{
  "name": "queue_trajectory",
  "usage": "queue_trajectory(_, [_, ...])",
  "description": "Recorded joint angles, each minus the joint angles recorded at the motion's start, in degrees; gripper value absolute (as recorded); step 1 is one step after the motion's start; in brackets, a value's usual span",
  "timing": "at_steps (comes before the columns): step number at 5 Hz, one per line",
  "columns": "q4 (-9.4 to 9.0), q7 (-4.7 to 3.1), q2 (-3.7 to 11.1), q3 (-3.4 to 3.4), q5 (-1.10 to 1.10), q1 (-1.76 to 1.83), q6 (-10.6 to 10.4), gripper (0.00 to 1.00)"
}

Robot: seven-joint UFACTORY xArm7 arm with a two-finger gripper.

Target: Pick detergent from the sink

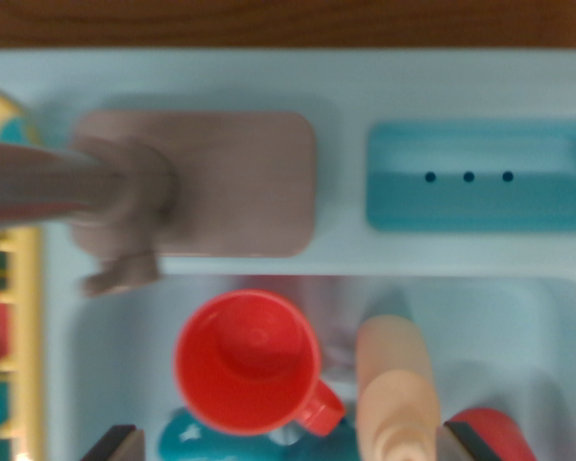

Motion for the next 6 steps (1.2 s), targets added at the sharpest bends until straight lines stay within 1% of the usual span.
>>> queue_trajectory(1, [-1.91,-1.44,1.28,-0.42,0.31,-0.58,-2.55,0.0])
queue_trajectory(2, [-1.91,-1.44,1.28,-0.42,0.31,-0.58,-2.55,0.0])
queue_trajectory(3, [-3.69,-2.78,2.47,-0.82,0.61,-1.13,-4.94,0.0])
queue_trajectory(4, [-3.69,-2.78,2.47,-0.82,0.61,-1.13,-4.94,0.0])
queue_trajectory(5, [-5.28,-3.98,3.54,-1.17,0.87,-1.62,-7.07,0.0])
queue_trajectory(6, [-5.28,-3.98,3.54,-1.17,0.87,-1.62,-7.07,0.0])
